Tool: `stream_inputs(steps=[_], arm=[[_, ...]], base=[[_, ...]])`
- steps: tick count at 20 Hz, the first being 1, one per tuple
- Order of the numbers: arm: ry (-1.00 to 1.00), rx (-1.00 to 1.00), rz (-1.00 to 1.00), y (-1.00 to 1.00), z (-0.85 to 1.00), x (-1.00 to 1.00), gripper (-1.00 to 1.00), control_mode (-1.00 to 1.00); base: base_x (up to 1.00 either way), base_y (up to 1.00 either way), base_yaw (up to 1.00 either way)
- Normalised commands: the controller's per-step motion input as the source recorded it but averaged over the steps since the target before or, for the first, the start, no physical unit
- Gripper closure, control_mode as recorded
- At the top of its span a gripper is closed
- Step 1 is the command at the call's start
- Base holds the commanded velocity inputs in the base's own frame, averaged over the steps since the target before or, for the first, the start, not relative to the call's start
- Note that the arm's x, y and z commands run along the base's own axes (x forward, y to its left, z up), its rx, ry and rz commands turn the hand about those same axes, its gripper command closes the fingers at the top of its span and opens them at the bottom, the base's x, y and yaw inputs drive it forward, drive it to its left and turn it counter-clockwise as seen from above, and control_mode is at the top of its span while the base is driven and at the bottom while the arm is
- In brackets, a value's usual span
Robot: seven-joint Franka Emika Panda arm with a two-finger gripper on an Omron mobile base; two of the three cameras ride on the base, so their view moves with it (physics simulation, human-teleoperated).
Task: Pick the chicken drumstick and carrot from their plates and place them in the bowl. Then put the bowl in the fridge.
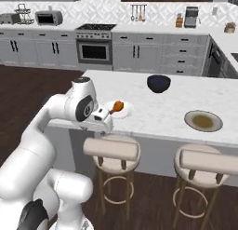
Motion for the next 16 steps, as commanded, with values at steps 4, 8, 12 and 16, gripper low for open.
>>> stream_inputs(steps=[4,8,12,16], arm=[[0.00,0.00,0.00,0.00,0.00,0.00,-1.00,1.00],[0.00,0.00,0.00,0.00,0.00,0.00,-1.00,1.00],[0.01,0.07,0.02,0.06,-0.12,1.00,-1.00,-1.00],[0.01,0.12,0.00,0.00,-0.61,0.94,-1.00,-1.00]], base=[[1.00,0.04,0.02],[1.00,0.01,0.04],[0.00,0.00,0.00],[0.00,0.00,0.00]])
